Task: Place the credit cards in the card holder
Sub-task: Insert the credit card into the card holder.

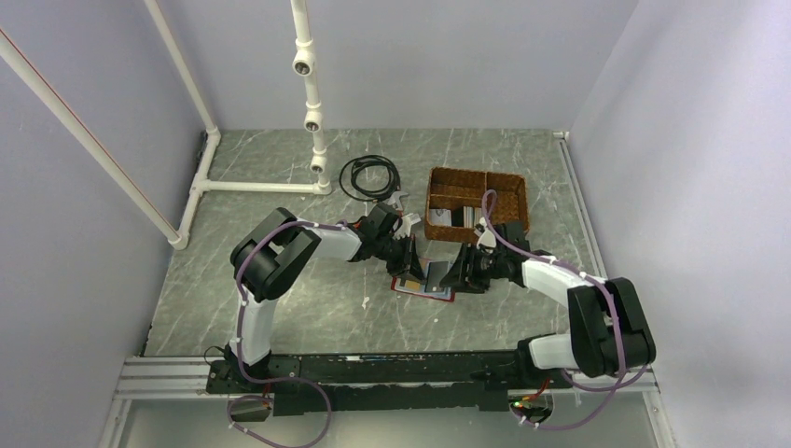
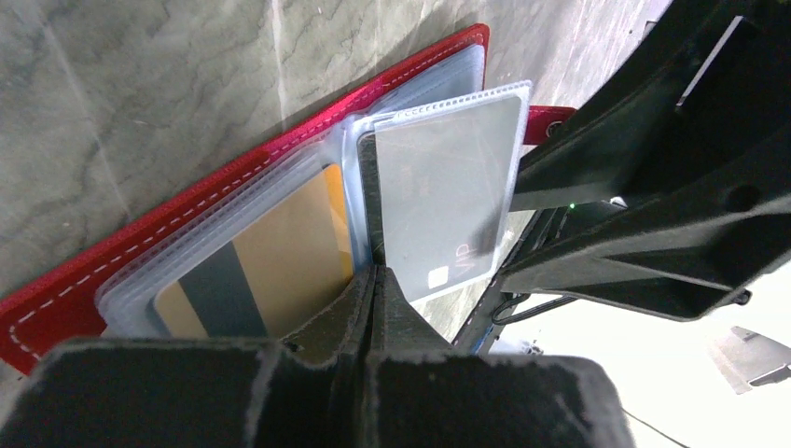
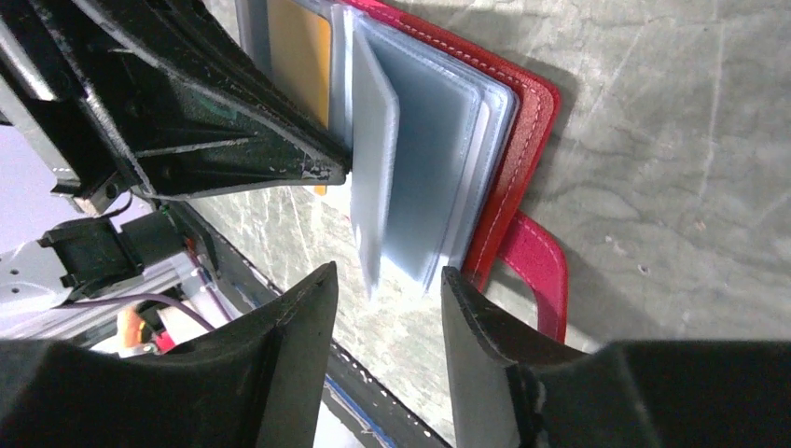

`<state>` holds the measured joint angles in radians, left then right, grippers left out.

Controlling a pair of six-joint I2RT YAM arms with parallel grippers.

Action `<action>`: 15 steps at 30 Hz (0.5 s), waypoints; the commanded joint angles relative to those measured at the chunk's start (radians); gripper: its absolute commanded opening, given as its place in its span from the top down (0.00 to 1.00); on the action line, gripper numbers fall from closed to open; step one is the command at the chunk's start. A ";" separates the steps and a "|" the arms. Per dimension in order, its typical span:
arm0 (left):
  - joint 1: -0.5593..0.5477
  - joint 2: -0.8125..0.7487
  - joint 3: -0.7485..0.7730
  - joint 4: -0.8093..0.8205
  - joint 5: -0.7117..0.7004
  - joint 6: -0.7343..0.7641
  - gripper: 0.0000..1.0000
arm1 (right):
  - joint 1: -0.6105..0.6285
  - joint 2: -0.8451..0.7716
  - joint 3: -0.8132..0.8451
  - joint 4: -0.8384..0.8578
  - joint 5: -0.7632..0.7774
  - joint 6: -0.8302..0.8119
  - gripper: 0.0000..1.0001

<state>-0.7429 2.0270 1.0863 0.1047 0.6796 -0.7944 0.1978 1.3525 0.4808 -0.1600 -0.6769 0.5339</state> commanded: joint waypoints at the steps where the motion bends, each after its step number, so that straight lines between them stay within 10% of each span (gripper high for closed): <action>1: 0.004 0.033 -0.008 -0.004 -0.013 0.014 0.97 | 0.005 -0.100 0.065 -0.108 0.072 -0.042 0.50; 15: 0.004 0.046 -0.002 0.000 -0.005 0.014 0.97 | 0.022 -0.008 0.056 0.020 -0.009 0.008 0.55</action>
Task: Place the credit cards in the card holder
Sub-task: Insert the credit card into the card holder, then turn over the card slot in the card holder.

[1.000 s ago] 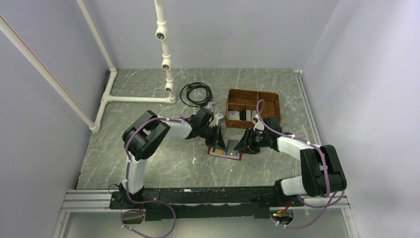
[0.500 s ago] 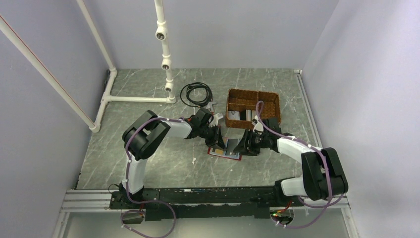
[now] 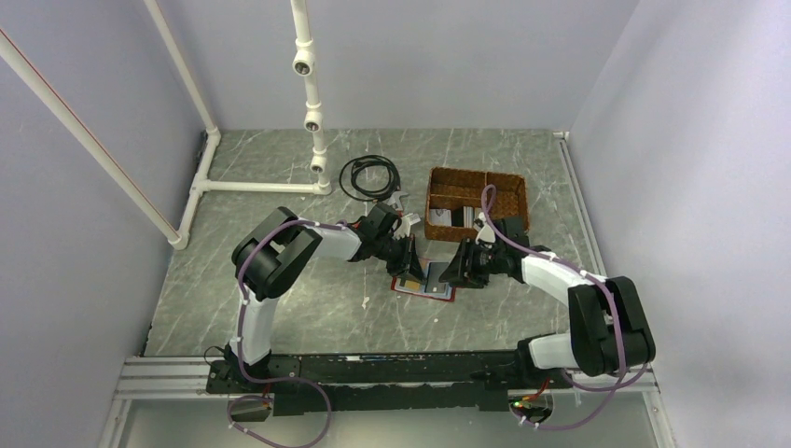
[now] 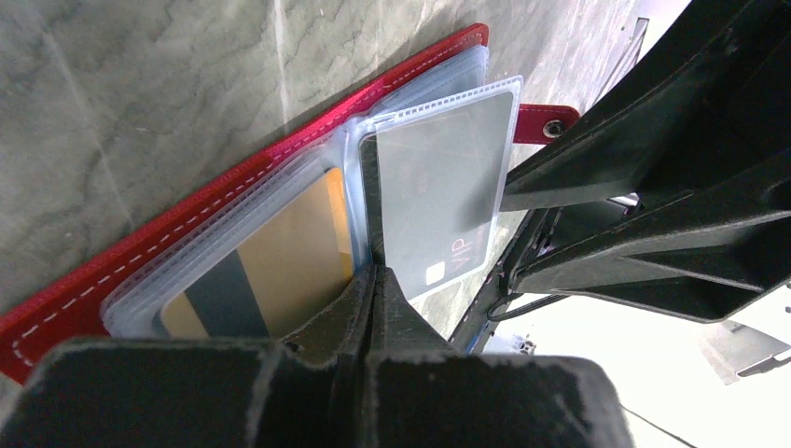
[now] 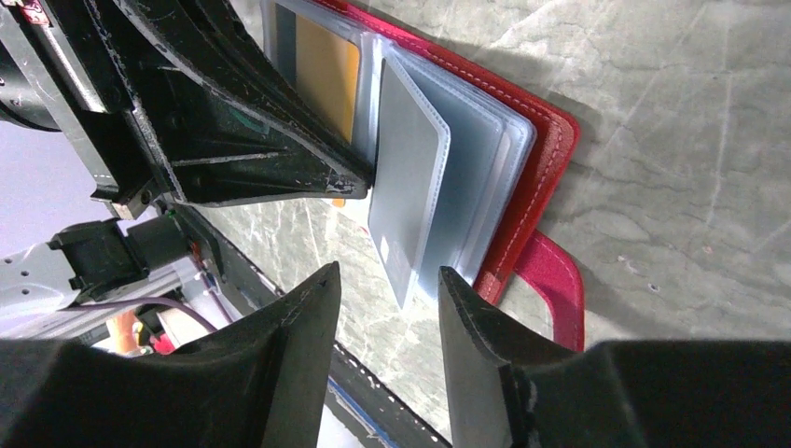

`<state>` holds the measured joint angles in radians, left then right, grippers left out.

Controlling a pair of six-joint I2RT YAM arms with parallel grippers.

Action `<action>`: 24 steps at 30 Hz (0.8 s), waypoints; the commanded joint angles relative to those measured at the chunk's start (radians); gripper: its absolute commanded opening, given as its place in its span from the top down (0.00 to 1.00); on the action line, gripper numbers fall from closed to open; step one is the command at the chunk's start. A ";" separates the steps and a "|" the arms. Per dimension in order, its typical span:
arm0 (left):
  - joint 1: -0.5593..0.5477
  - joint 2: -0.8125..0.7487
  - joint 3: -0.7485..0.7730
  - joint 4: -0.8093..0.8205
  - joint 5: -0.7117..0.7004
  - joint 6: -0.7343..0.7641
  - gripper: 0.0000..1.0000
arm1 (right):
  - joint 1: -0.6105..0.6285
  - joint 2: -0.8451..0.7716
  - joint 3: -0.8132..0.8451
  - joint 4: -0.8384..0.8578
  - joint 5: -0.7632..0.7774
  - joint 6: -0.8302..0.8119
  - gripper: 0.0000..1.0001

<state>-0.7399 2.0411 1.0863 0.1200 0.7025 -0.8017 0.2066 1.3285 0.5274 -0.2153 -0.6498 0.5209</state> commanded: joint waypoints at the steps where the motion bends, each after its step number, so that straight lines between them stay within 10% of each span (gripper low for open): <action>1: 0.001 0.030 0.000 -0.017 -0.028 0.022 0.97 | 0.019 0.020 0.010 0.082 -0.038 0.024 0.56; 8: 0.001 0.006 0.006 -0.027 -0.037 0.033 0.94 | 0.059 0.042 0.029 0.125 -0.054 0.055 0.63; 12: 0.013 -0.115 -0.008 -0.088 -0.035 0.040 0.73 | 0.095 0.043 0.063 0.128 -0.052 0.064 0.63; 20: 0.125 -0.577 -0.108 -0.517 -0.168 0.114 0.56 | 0.207 0.232 0.197 0.356 -0.137 0.225 0.46; 24: 0.200 -0.723 -0.073 -0.630 -0.207 0.187 0.53 | 0.110 0.153 0.316 0.149 -0.098 0.094 0.38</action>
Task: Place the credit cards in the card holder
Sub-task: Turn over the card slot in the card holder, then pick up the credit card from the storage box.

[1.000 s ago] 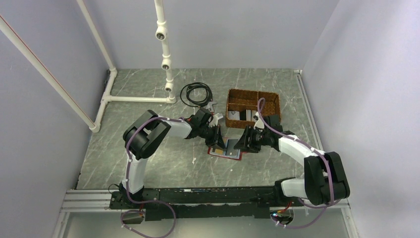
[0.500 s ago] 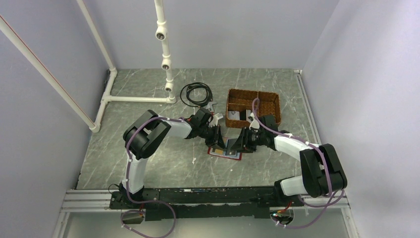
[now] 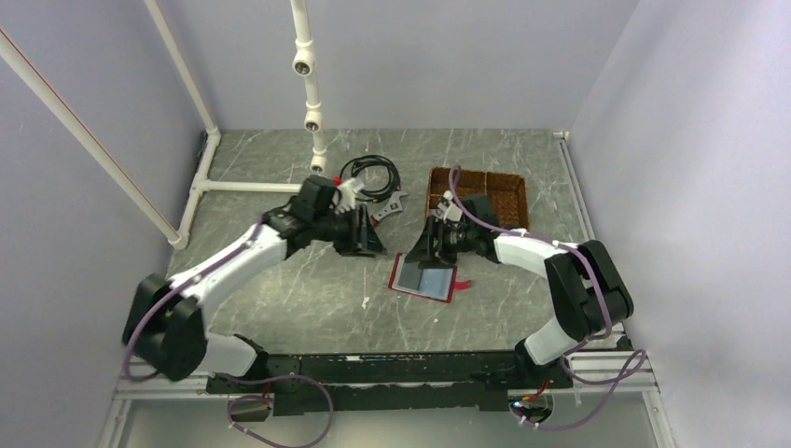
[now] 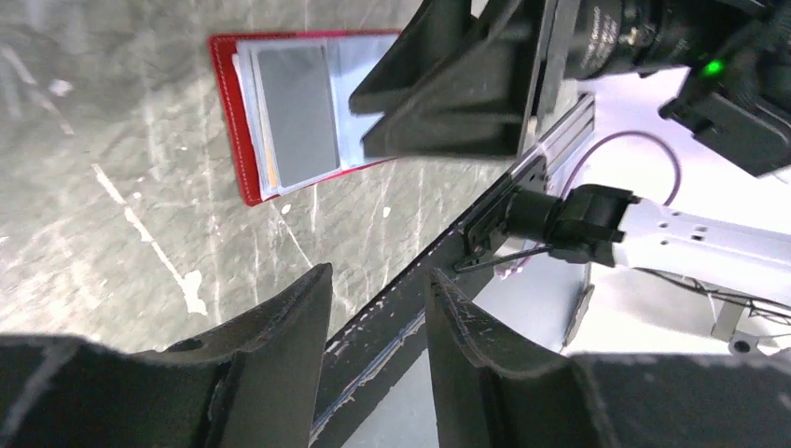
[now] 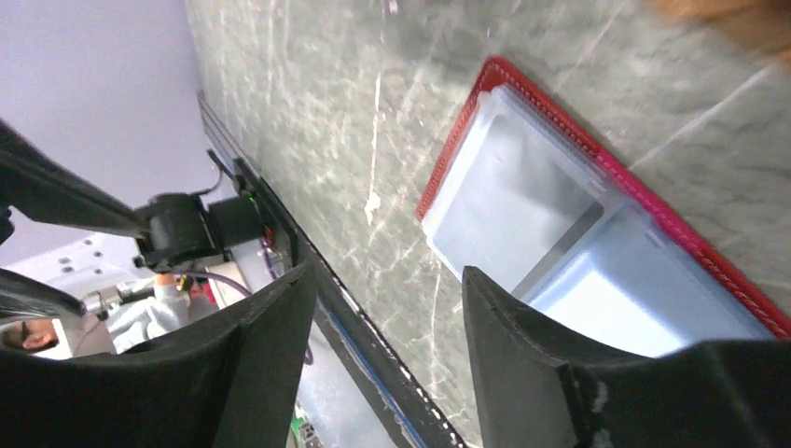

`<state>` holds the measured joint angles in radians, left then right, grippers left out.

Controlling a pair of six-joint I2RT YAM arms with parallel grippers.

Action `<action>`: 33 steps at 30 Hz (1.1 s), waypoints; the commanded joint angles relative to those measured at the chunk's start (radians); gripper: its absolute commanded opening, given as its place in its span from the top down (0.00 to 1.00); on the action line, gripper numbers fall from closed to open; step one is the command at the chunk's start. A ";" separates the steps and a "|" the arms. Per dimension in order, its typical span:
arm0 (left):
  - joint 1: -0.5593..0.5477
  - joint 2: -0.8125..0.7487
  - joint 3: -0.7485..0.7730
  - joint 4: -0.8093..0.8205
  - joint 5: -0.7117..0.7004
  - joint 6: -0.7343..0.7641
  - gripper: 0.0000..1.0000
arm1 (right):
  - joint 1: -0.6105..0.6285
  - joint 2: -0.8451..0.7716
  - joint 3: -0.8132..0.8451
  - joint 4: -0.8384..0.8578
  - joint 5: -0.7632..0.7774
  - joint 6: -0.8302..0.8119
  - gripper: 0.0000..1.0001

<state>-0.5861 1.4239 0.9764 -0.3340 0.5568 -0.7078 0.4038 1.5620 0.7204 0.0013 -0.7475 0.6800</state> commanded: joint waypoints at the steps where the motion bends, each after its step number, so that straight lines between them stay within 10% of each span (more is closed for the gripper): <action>1: 0.050 -0.099 0.065 -0.168 -0.062 0.105 0.52 | -0.121 -0.098 0.168 -0.182 0.031 -0.135 0.38; 6: 0.049 0.089 0.208 0.090 0.044 0.085 0.47 | -0.199 -0.071 0.405 -0.523 0.375 -0.318 0.42; 9: 0.027 0.258 0.363 0.141 0.075 0.076 0.06 | -0.204 -0.035 0.482 -0.569 0.517 -0.315 0.43; 17: -0.030 0.596 0.767 -0.050 -0.127 0.113 0.15 | -0.142 0.087 0.613 -0.664 0.807 -0.313 0.45; 25: -0.015 0.705 0.821 -0.090 -0.152 0.040 0.14 | -0.038 0.184 0.657 -0.700 1.028 -0.309 0.34; 33: -0.029 0.621 0.763 0.028 -0.109 0.067 0.26 | -0.173 0.026 0.535 -0.533 0.676 -0.265 0.36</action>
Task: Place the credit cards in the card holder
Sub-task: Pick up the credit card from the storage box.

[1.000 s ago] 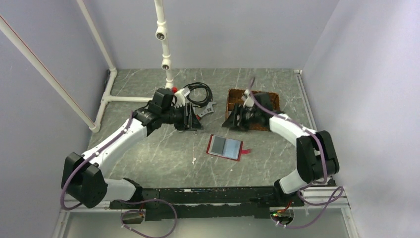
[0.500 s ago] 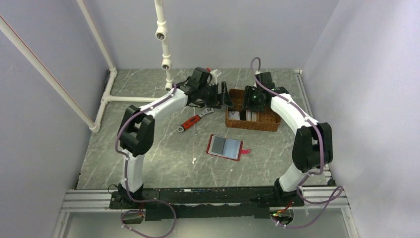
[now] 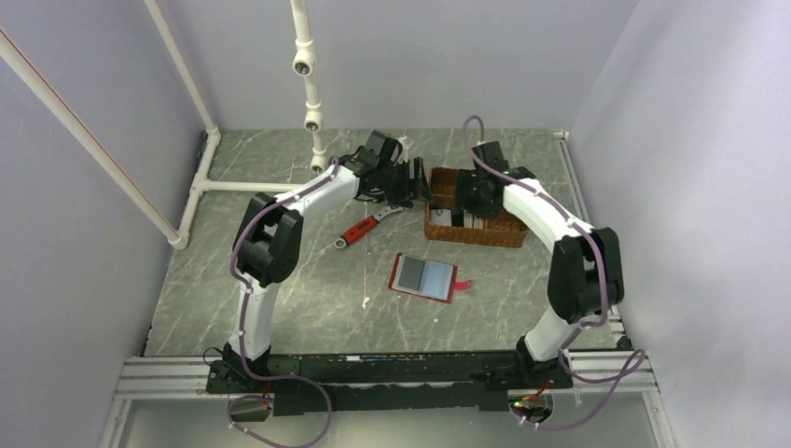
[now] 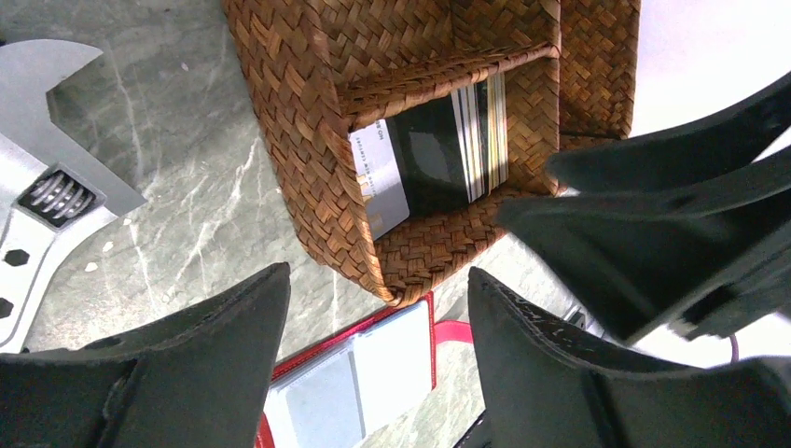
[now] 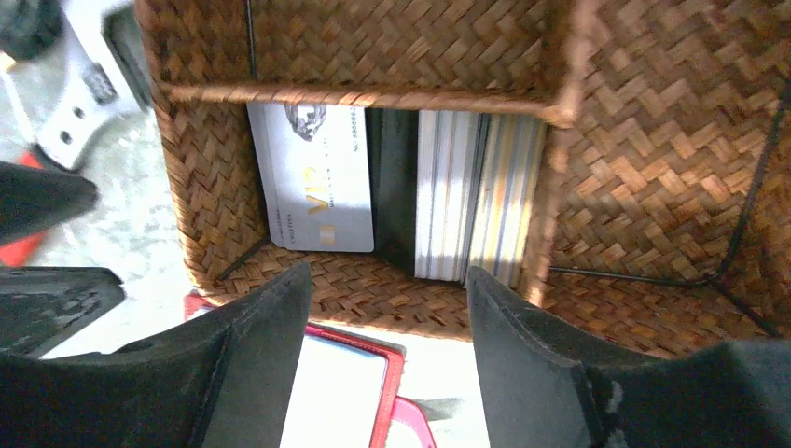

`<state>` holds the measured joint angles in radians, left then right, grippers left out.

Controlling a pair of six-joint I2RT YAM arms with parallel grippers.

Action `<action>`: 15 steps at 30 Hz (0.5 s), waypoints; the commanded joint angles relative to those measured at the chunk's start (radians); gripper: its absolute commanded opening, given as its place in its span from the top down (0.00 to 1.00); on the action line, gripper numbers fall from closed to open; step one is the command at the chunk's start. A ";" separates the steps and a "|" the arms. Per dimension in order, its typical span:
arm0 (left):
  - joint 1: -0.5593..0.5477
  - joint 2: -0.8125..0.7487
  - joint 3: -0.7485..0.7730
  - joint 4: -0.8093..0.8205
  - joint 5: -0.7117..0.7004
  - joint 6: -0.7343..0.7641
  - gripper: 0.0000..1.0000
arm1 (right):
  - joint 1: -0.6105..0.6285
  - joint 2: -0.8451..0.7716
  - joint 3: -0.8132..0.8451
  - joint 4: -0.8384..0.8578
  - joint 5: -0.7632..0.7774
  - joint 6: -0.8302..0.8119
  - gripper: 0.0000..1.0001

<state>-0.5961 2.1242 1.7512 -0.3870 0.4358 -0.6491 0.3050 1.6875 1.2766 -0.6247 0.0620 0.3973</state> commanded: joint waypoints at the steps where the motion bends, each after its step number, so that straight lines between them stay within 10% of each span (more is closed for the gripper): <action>1: -0.026 -0.078 -0.004 0.088 0.001 0.014 0.27 | -0.097 -0.101 -0.026 0.097 -0.169 0.027 0.43; 15: -0.143 0.239 0.410 -0.101 -0.112 0.056 0.32 | -0.153 -0.105 -0.084 0.100 -0.098 0.012 0.58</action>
<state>-0.7303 2.2951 2.0911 -0.4316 0.3588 -0.6025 0.1566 1.5986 1.1900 -0.5365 -0.1047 0.4255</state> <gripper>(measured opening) 0.694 0.420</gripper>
